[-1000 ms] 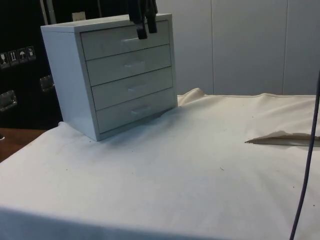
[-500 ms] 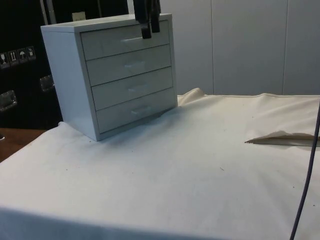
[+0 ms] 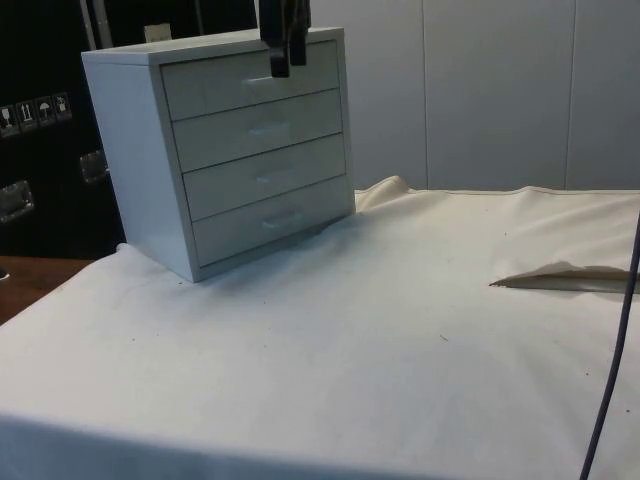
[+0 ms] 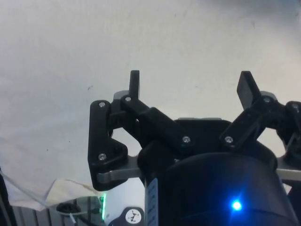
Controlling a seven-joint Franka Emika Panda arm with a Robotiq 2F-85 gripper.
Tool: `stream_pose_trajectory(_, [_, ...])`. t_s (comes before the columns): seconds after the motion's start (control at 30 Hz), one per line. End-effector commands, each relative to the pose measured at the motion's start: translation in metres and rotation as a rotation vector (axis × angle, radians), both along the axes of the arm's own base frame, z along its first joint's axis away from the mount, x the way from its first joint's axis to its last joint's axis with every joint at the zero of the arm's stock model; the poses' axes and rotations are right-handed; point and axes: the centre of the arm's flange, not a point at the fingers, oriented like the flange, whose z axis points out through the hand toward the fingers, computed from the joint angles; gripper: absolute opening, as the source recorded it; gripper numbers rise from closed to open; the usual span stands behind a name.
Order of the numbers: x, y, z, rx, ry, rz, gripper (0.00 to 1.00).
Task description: Open the drawer, then close it.
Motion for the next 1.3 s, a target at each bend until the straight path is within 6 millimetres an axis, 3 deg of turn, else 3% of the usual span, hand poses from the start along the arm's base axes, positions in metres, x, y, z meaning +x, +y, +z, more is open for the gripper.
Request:
stream_pose_trajectory(0.0, [0.000,0.000,0.000,0.000,-0.006,0.003,1.00])
stream_pose_trajectory(1.27, [0.004,-0.015,-0.002,-0.171,-0.101,0.174,1.00])
